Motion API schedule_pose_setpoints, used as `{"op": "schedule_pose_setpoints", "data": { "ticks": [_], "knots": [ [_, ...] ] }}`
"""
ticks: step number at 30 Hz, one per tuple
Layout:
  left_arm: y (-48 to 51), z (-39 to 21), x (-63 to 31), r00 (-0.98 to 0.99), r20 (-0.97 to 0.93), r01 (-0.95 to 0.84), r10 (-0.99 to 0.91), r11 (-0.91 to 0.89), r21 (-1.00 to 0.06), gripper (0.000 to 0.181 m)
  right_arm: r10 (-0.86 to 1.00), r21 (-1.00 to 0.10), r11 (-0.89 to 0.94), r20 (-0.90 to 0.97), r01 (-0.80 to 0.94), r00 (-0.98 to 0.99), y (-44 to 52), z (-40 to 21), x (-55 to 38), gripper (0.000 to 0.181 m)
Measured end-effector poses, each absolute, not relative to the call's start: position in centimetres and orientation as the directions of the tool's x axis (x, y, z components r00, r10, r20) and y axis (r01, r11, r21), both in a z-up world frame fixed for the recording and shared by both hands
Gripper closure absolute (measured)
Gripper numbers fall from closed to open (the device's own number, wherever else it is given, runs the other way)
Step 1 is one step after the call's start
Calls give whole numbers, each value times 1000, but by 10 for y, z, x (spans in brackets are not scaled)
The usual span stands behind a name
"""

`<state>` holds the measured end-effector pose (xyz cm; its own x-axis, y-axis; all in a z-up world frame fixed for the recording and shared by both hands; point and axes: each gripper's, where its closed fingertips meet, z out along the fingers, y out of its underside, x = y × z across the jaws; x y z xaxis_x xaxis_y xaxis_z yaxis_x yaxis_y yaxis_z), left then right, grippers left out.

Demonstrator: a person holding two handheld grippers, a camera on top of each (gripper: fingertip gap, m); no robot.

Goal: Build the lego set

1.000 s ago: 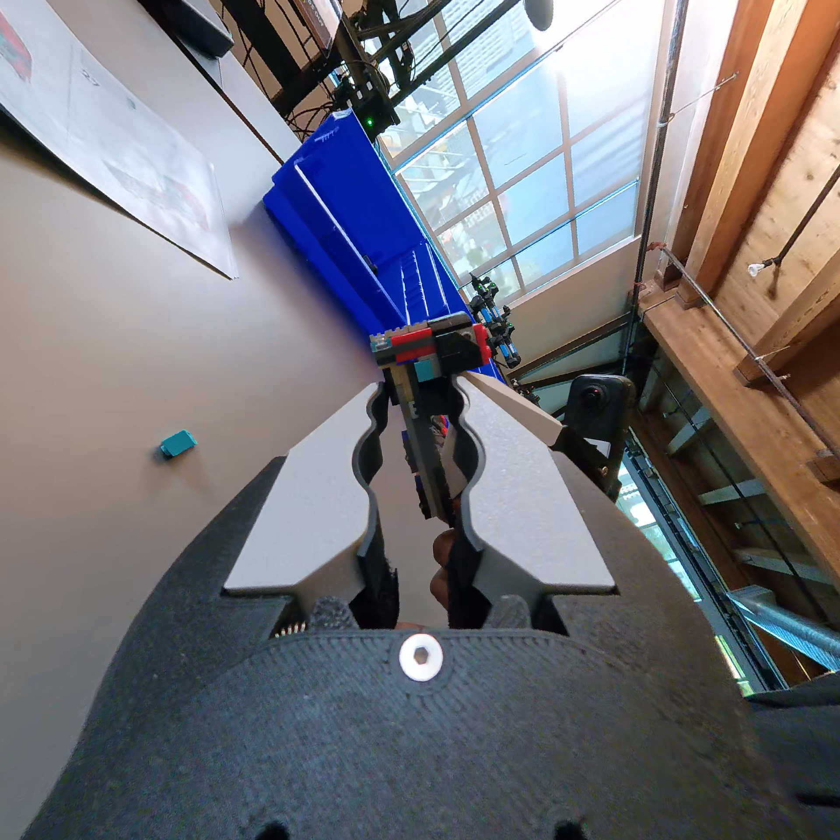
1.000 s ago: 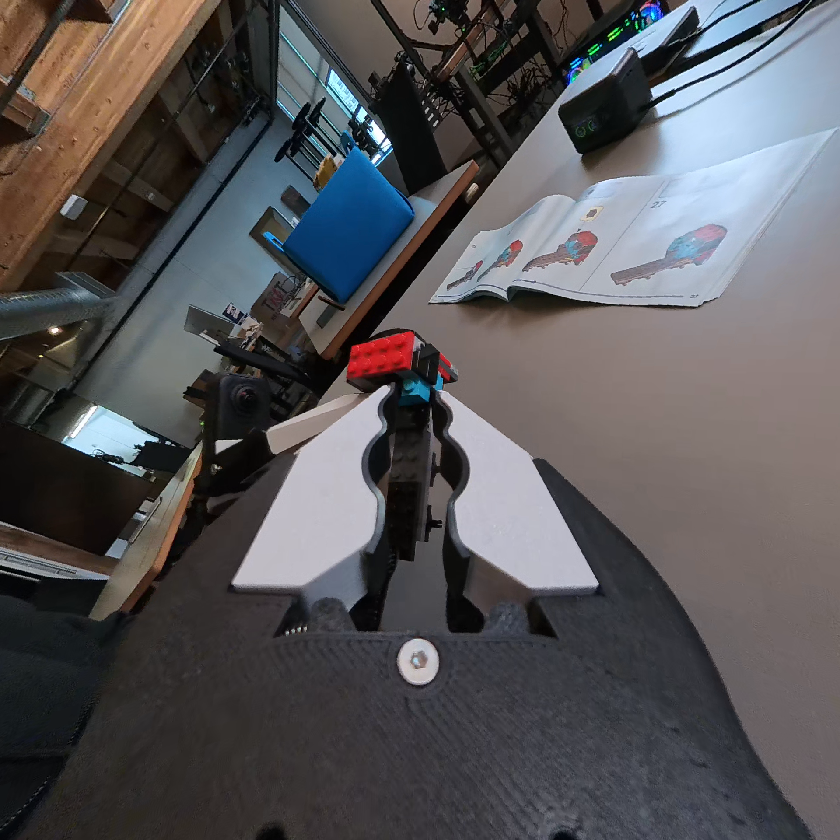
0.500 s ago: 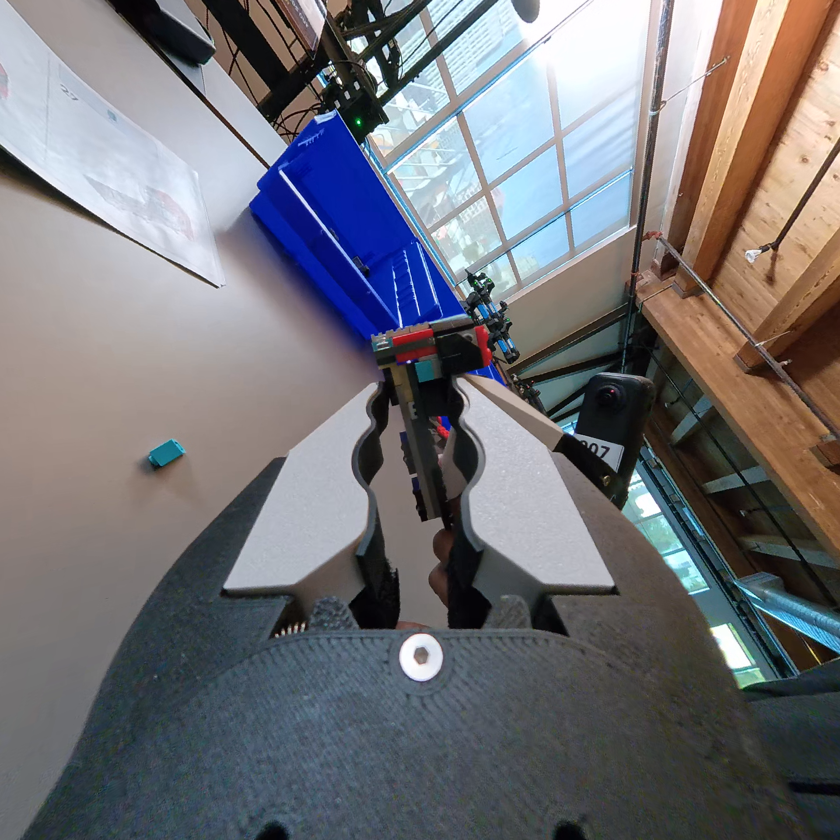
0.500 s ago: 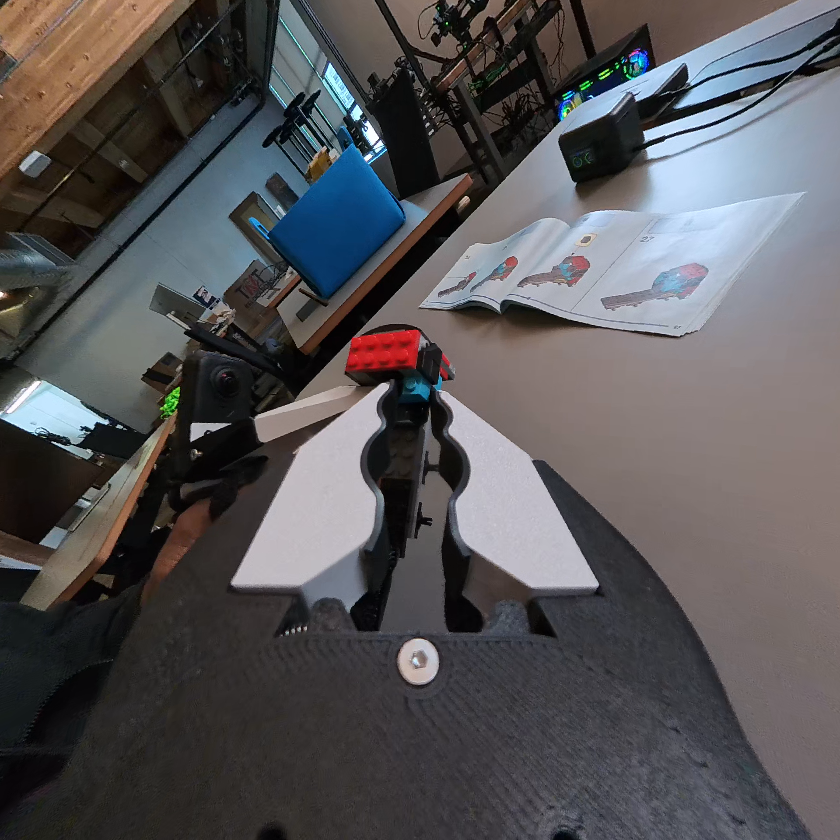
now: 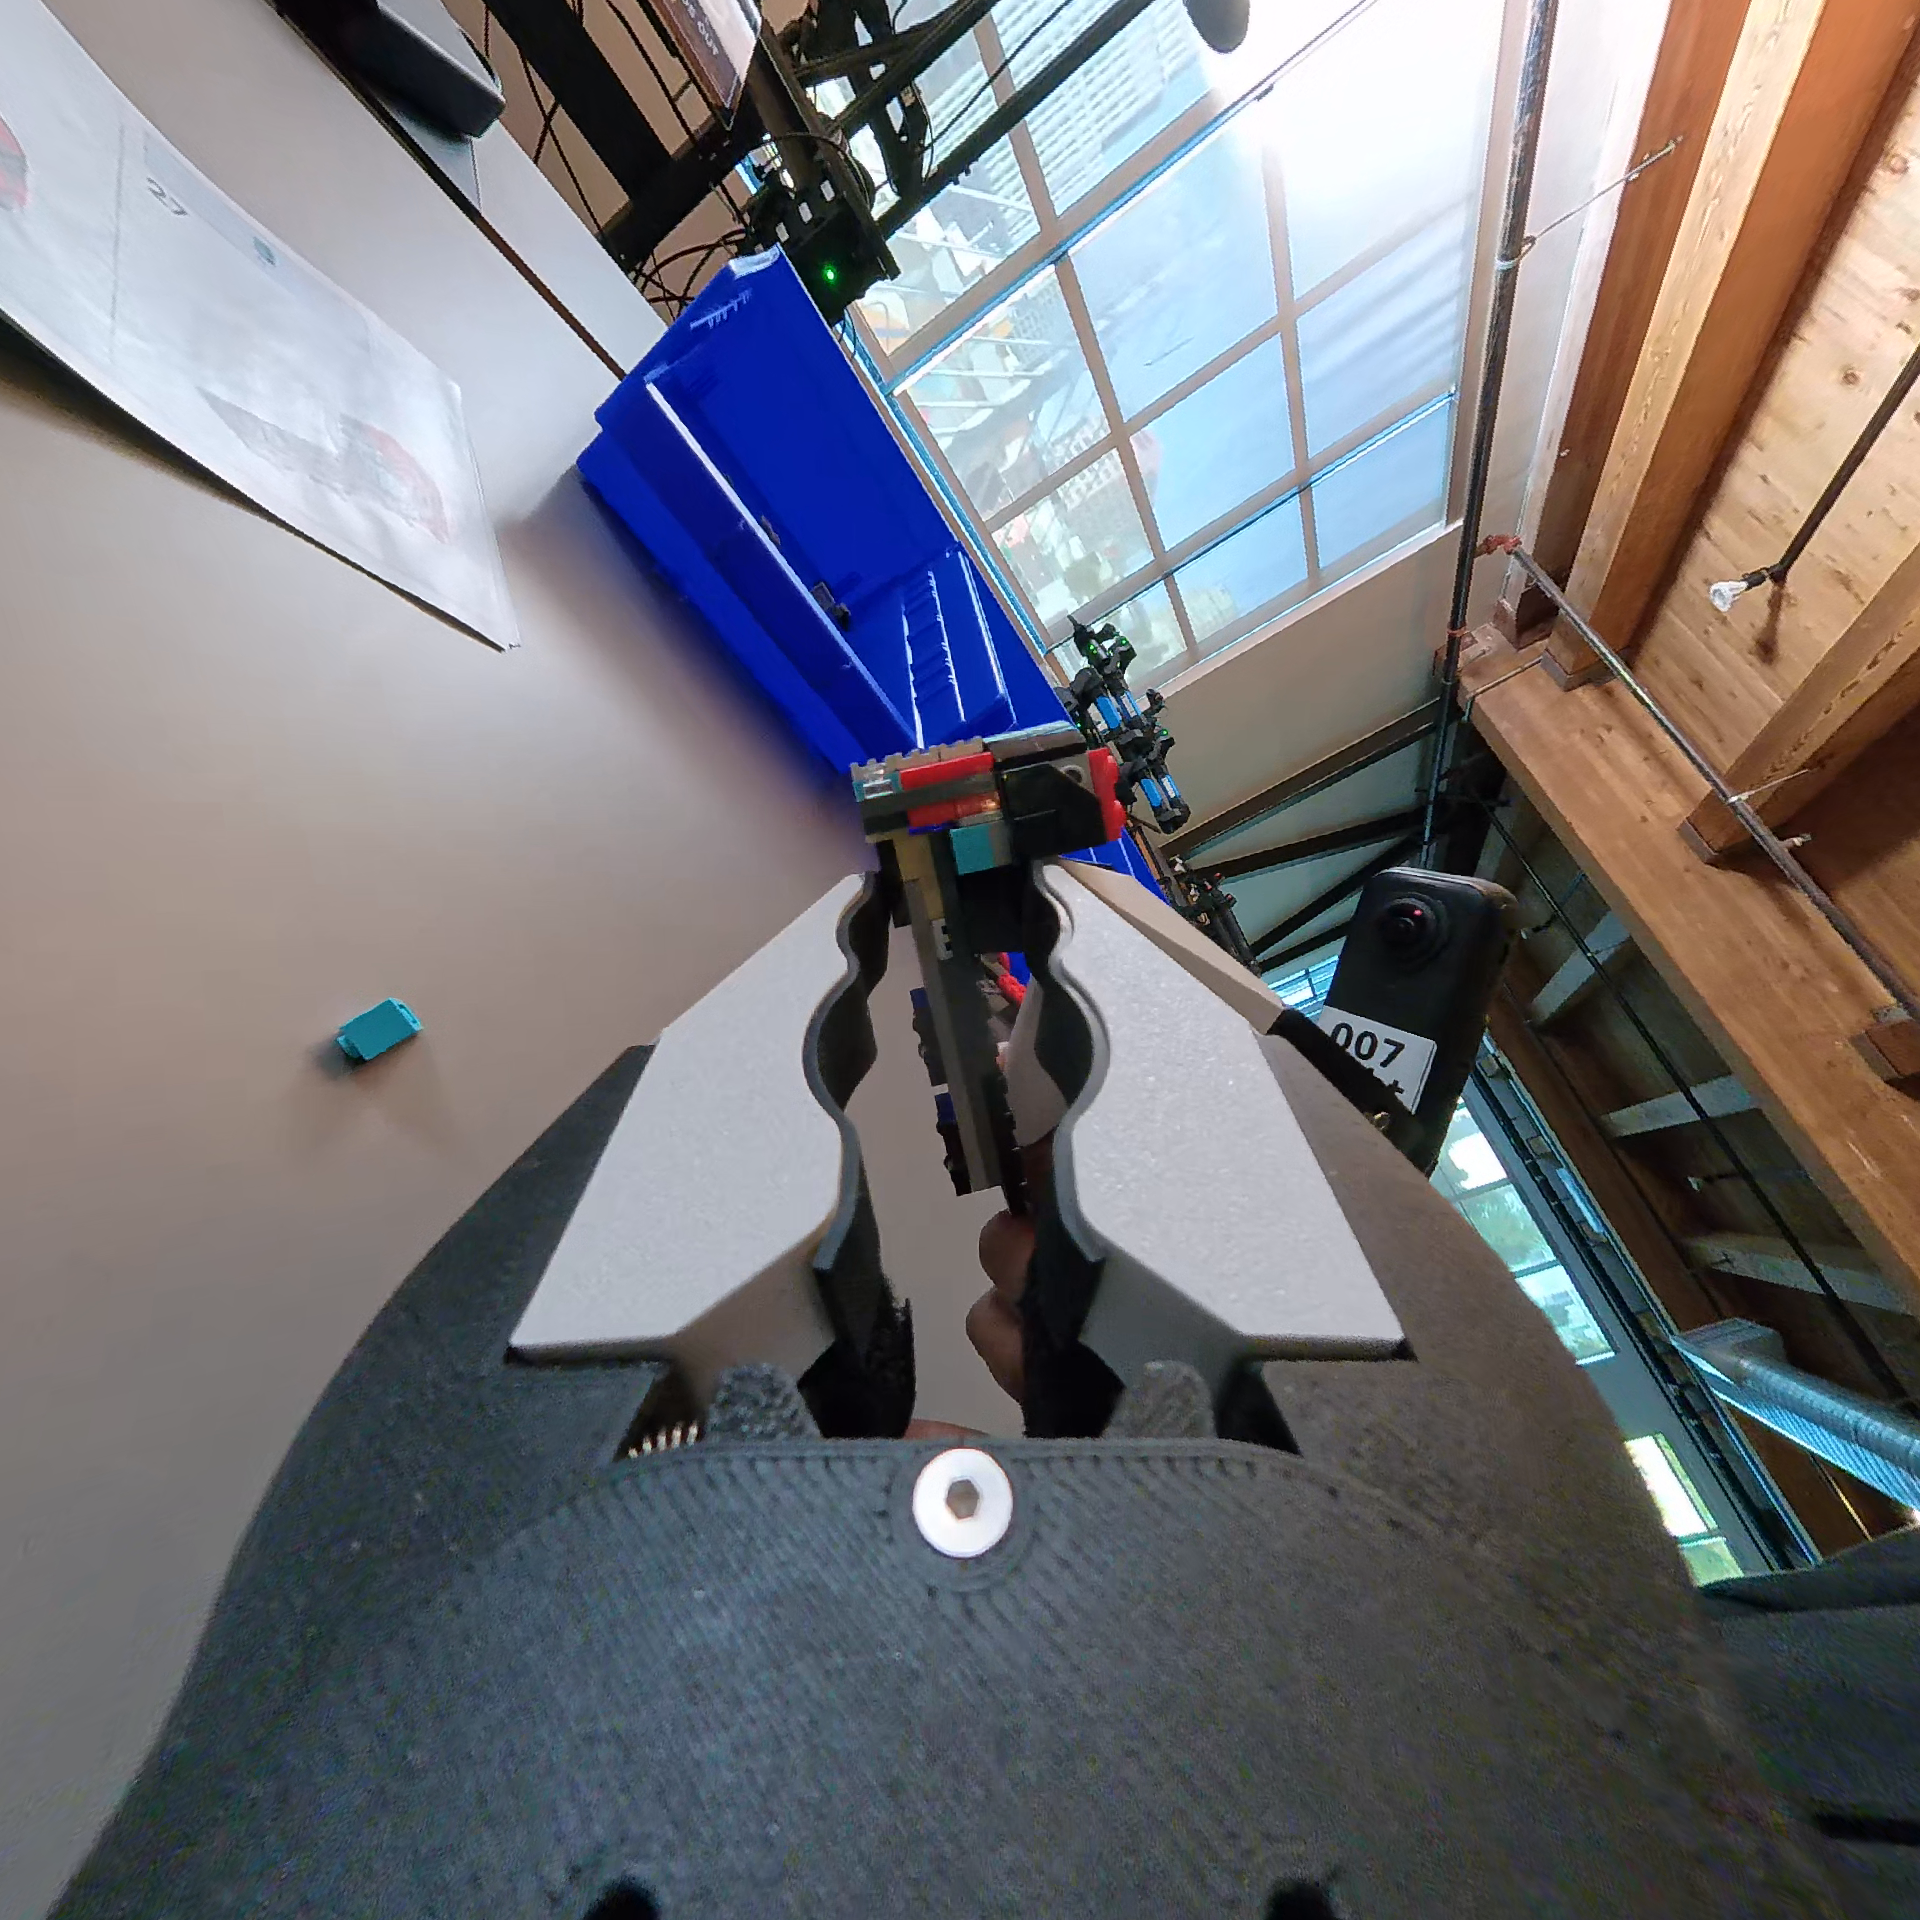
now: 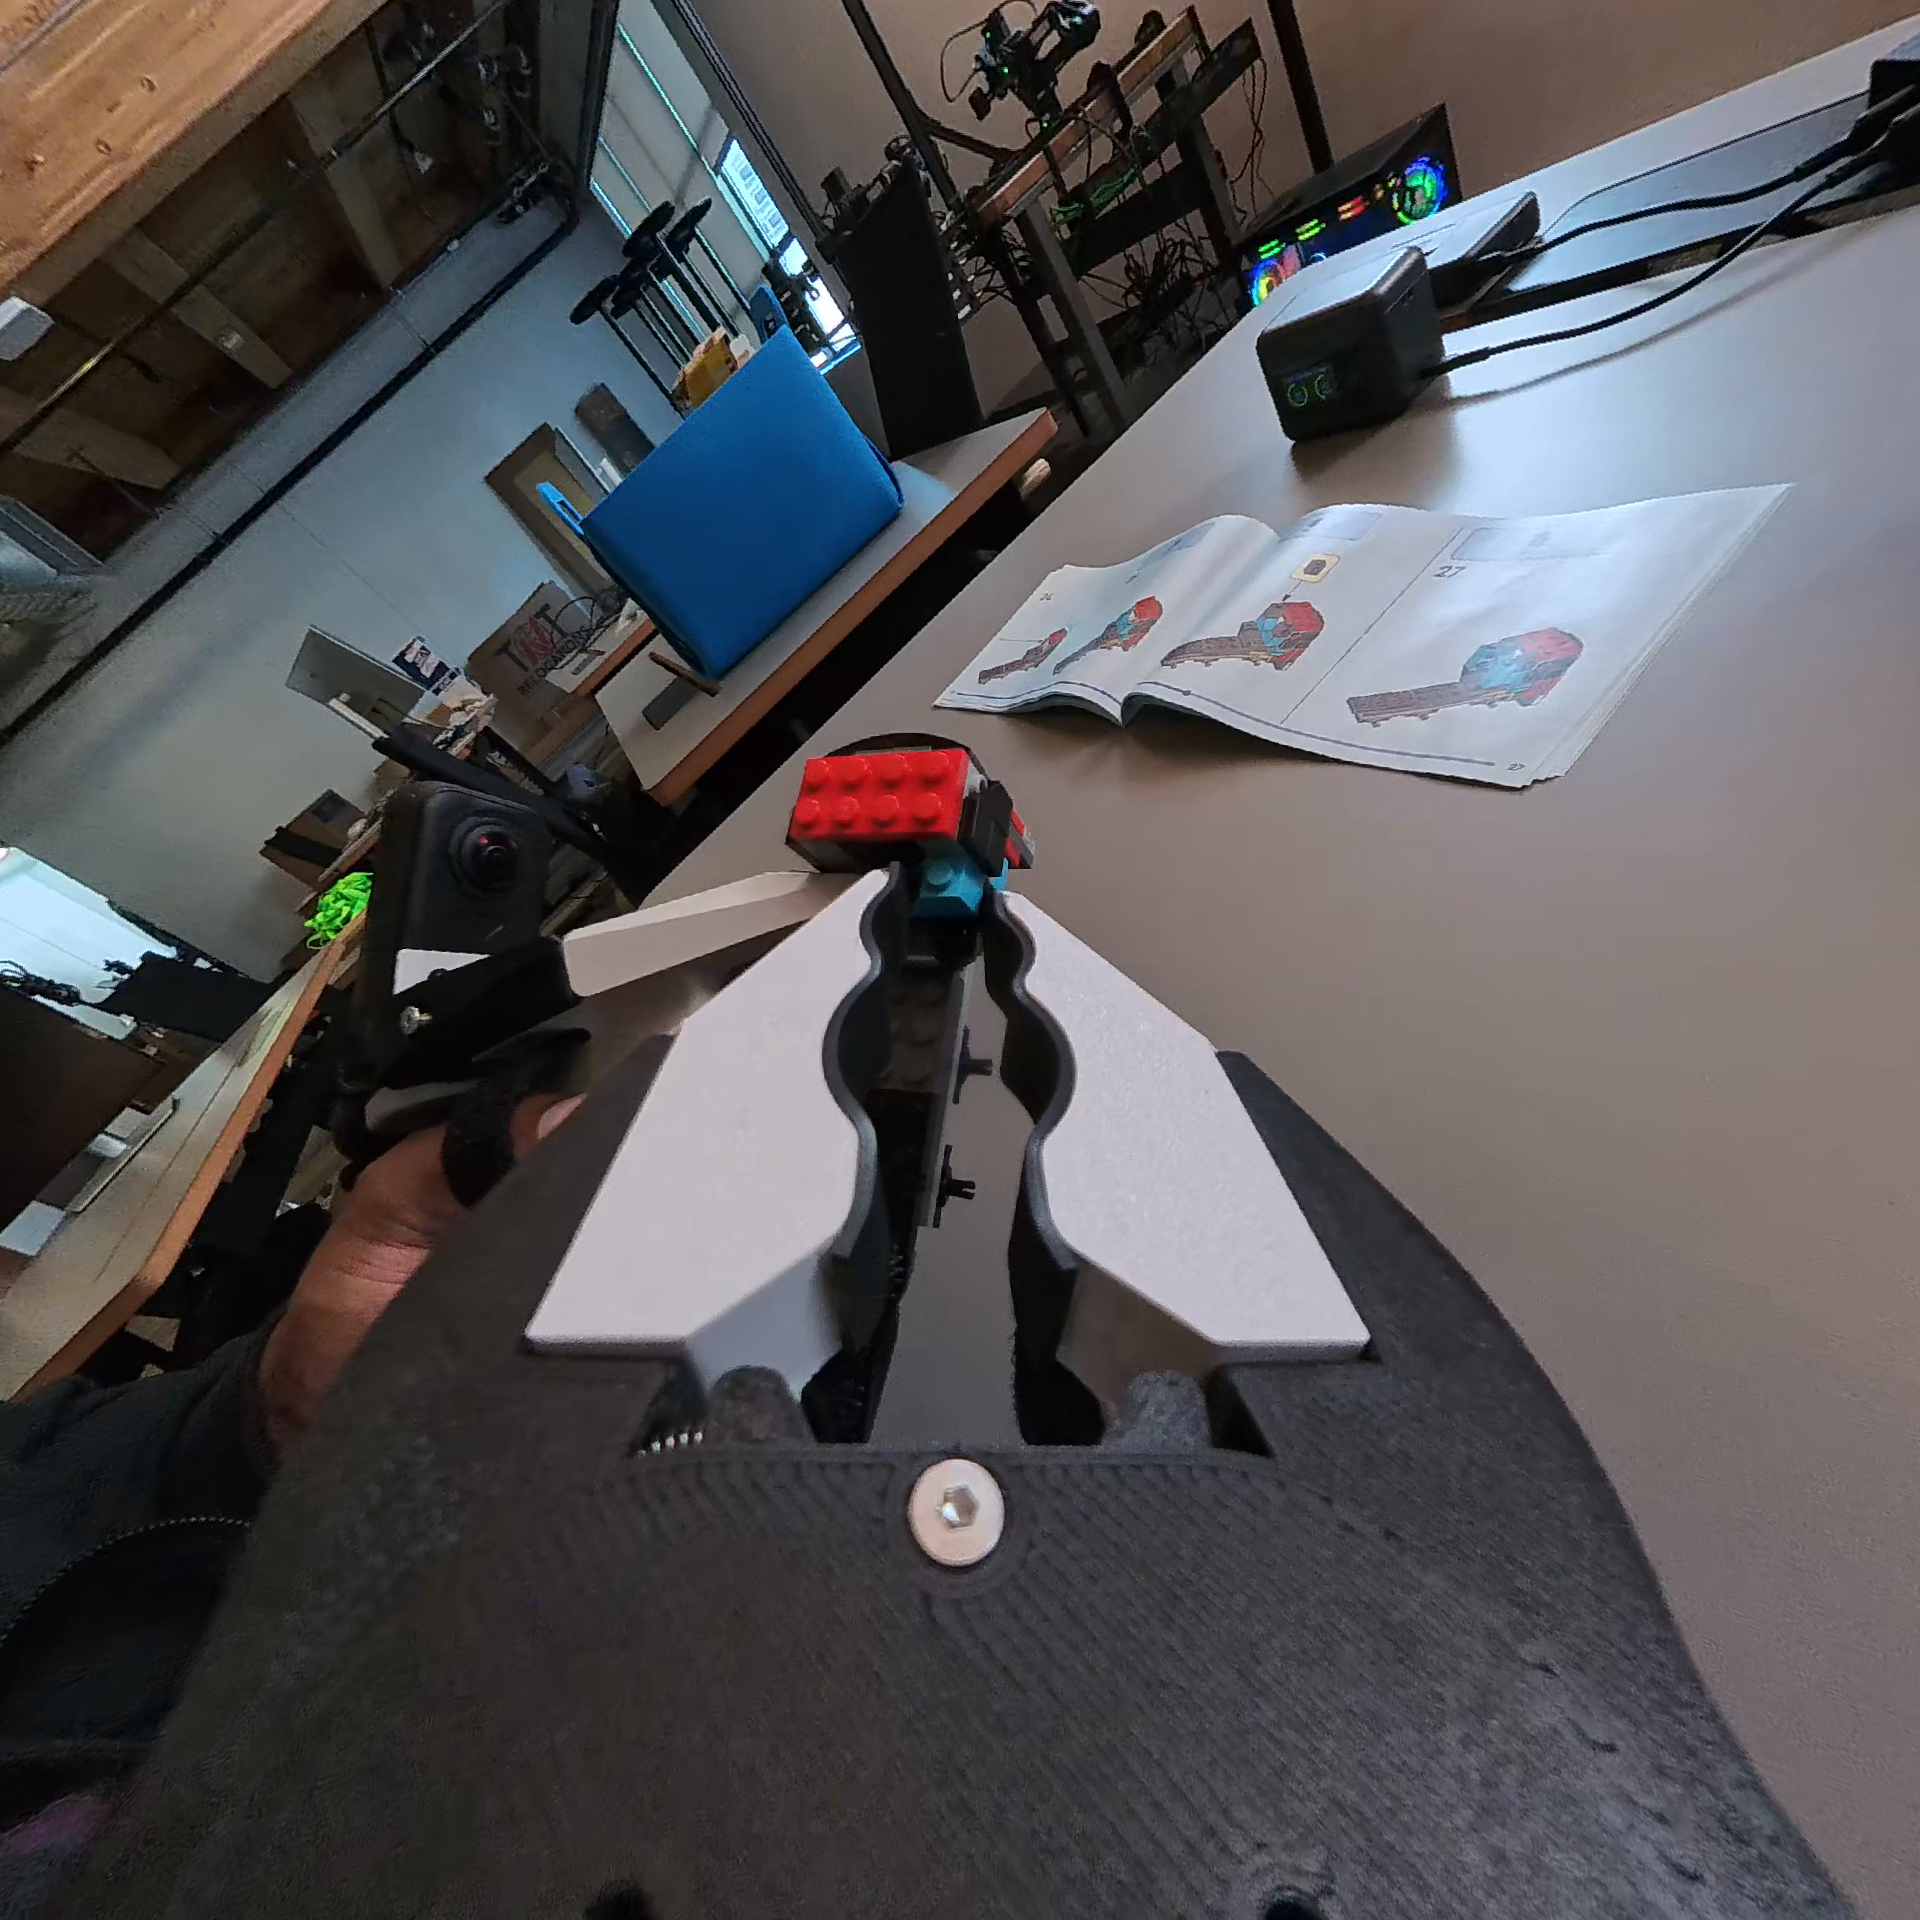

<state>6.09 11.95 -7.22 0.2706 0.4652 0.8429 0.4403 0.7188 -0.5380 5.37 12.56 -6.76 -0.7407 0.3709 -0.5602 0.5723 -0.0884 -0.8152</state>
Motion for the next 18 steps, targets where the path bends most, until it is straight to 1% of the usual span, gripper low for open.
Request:
{"op": "schedule_pose_setpoints", "data": {
  "ticks": [18],
  "knots": [
    [118, -75, 61, 265, 849, 439, 457, 727, -528, 155, 387, -828, -82, -540, 555, -748, 124, -71, 53, 168]
  ]
}}
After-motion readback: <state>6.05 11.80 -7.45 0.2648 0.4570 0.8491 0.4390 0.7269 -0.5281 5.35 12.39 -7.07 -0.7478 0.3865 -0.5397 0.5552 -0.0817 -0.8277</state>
